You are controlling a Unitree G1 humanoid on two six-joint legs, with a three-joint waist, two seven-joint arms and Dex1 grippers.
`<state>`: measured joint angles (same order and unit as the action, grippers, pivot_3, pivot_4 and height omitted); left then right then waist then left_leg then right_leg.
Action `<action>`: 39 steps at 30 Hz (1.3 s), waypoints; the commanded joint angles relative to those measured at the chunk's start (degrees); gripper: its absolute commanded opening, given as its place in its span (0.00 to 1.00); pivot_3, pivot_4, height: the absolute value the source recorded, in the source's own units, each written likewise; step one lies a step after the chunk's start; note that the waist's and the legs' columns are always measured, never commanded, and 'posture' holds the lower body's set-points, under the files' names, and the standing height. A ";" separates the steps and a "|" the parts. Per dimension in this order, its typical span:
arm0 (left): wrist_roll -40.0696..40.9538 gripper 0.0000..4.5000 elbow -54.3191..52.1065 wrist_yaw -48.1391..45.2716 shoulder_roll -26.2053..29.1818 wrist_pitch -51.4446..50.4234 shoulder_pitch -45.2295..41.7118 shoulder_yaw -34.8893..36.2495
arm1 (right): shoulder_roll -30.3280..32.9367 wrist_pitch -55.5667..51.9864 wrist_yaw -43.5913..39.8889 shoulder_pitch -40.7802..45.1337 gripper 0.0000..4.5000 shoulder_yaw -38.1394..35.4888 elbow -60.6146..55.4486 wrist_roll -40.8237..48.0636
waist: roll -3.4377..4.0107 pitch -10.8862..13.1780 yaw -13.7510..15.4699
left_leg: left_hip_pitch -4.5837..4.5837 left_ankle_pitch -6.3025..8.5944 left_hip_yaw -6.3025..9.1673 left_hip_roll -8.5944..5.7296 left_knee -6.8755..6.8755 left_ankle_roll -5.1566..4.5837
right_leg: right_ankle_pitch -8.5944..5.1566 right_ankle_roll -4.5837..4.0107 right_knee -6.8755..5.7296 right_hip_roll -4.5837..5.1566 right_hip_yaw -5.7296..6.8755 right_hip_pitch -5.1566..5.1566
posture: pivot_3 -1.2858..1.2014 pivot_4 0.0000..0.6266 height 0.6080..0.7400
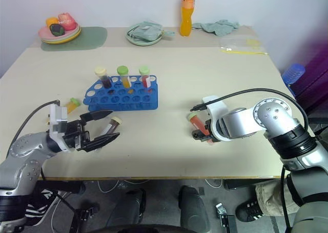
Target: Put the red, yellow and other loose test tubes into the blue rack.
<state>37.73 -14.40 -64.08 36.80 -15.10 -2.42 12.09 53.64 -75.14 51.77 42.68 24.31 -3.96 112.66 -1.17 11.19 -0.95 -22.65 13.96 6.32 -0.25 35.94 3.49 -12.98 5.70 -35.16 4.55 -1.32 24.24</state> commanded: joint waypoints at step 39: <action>-0.22 1.00 1.08 2.75 0.20 2.07 -0.81 3.69 | -49.76 88.89 -77.00 -9.36 0.19 -7.00 20.31 -96.28 | 0.09 0.02 -0.88 | 0.26 -0.03 0.01 0.07 -0.32 0.04 | 0.03 0.01 -0.17 -0.14 -0.05 0.04 | 0.52 0.24 1.00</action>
<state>37.57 -13.09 -61.25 36.36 -14.06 -2.65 14.65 4.55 9.38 -23.70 31.51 17.62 14.41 18.81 -1.09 11.21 -1.83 -22.39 13.92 6.32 -0.18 35.63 3.54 -12.95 5.71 -35.33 4.41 -1.37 24.28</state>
